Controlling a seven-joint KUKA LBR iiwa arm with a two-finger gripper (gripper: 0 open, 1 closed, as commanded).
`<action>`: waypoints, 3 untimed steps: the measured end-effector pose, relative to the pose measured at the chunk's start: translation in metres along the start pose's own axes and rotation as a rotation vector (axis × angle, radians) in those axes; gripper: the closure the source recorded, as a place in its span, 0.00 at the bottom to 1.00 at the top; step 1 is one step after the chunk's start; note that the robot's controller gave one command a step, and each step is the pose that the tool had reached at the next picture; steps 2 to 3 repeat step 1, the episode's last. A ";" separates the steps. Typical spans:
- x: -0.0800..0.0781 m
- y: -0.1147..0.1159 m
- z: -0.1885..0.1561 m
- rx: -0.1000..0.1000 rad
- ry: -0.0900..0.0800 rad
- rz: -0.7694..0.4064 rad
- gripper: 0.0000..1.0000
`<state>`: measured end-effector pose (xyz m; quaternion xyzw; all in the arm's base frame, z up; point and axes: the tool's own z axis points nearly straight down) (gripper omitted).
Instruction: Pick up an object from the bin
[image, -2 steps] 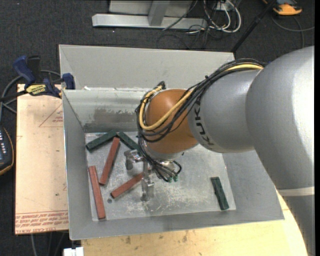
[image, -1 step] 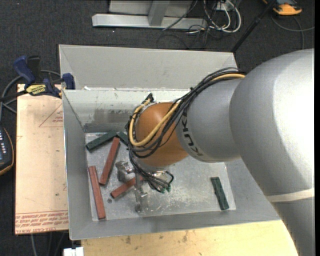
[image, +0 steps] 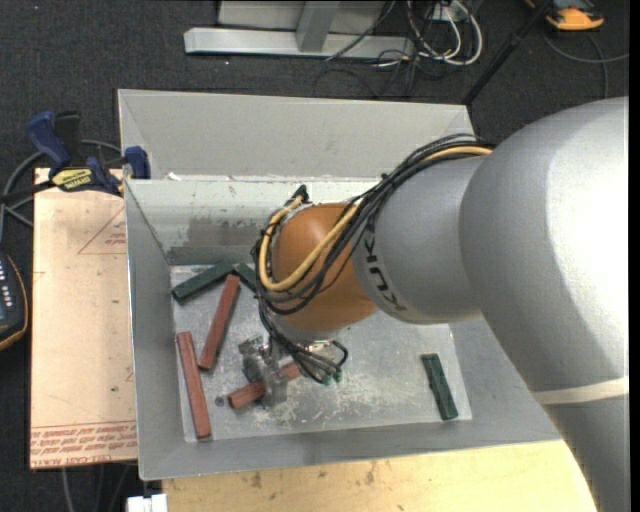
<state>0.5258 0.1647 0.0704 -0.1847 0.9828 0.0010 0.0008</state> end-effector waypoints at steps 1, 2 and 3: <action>-0.015 -0.013 -0.143 0.002 -0.009 0.001 1.00; -0.015 -0.013 -0.143 0.002 -0.009 0.001 1.00; -0.015 -0.013 -0.143 0.002 -0.009 0.001 1.00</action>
Offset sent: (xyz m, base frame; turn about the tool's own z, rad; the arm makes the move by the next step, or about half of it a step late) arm 0.0159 -0.0075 0.1383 -0.0014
